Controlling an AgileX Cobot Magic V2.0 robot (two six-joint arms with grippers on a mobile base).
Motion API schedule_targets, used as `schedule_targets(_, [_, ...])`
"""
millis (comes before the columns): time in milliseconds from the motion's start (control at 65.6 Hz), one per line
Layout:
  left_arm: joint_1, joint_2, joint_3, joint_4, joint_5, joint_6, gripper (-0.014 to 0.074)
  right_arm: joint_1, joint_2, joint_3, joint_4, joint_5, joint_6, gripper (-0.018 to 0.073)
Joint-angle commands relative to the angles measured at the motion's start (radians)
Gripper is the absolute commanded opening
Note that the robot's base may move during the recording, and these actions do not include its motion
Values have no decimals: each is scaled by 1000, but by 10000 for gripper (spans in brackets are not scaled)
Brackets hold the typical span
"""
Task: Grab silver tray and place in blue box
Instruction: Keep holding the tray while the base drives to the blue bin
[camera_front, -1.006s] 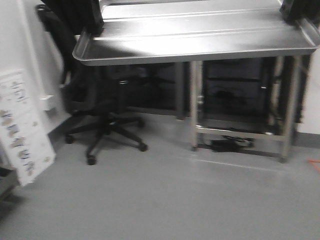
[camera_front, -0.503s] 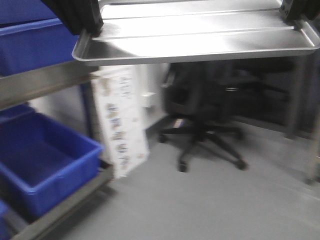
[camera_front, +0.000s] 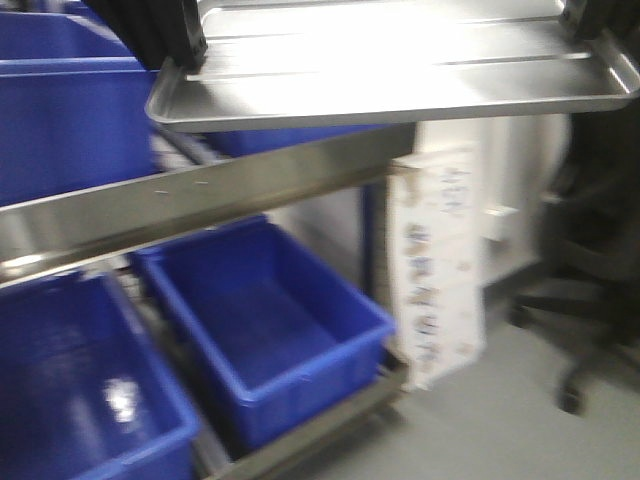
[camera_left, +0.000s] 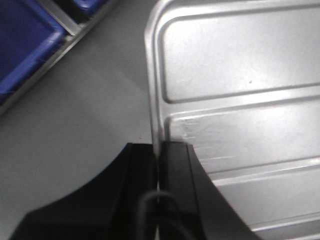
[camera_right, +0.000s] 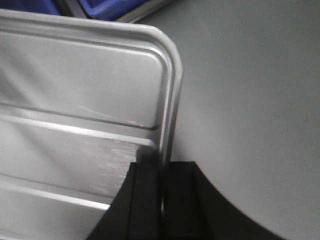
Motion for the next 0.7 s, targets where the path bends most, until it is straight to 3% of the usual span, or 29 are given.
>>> schedule_targets(0, [-9, -32, -23, -6, 4, 44, -105, -1, -34, -32, -30, -83, -18, 57])
schedule_targets(686, [-9, -32, -23, -6, 4, 44, -105, -1, -34, -32, -30, -83, -18, 57])
